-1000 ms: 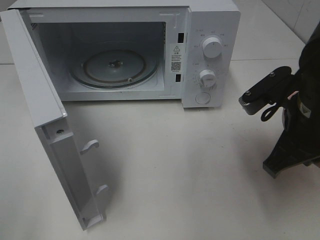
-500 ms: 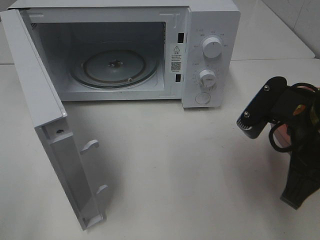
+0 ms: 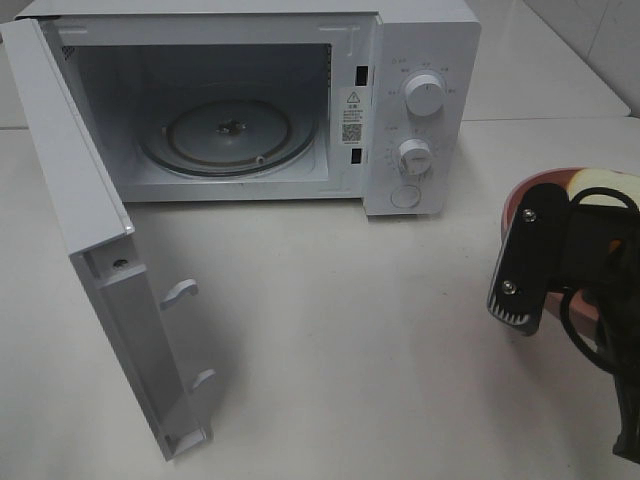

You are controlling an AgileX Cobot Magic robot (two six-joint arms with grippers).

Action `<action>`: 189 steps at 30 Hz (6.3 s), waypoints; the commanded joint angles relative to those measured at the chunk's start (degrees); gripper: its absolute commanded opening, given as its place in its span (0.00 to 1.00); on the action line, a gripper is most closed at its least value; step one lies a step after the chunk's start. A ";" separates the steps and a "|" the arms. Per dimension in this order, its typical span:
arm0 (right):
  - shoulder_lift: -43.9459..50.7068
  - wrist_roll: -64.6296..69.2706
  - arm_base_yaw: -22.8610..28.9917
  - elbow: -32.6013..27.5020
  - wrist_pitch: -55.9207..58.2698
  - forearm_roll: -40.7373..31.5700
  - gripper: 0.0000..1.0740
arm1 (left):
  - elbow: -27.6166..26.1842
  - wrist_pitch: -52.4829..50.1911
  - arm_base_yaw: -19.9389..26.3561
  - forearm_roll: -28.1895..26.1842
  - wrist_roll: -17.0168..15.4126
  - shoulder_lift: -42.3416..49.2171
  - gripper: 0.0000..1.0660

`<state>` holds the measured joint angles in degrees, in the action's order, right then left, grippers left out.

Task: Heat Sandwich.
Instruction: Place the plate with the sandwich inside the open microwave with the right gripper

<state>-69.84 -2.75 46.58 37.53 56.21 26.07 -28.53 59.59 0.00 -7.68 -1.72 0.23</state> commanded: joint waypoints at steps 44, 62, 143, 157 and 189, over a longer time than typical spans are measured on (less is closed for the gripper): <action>0.57 -46.52 0.17 -0.17 -18.56 1.49 0.00 | 0.17 -1.09 -0.17 -0.23 -0.29 1.49 0.93; 0.57 -52.77 0.17 -0.17 -19.42 -1.49 0.01 | 0.17 -1.09 -0.17 -0.23 -0.29 1.49 0.93; -30.83 -95.68 -9.34 30.14 -25.38 -31.40 0.00 | 0.17 -1.09 -0.17 -0.23 -0.29 1.49 0.93; -38.39 -95.68 -9.34 39.94 -21.83 -31.34 0.00 | 0.17 -1.09 -0.17 -0.23 -0.29 1.49 0.93; -55.81 -82.68 -9.17 67.84 -10.26 -26.07 0.00 | 0.17 -1.09 -0.17 -0.23 -0.29 1.49 0.93</action>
<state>-125.25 -86.80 37.30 103.53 46.87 0.00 -28.53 59.53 0.00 -7.68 -1.83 0.23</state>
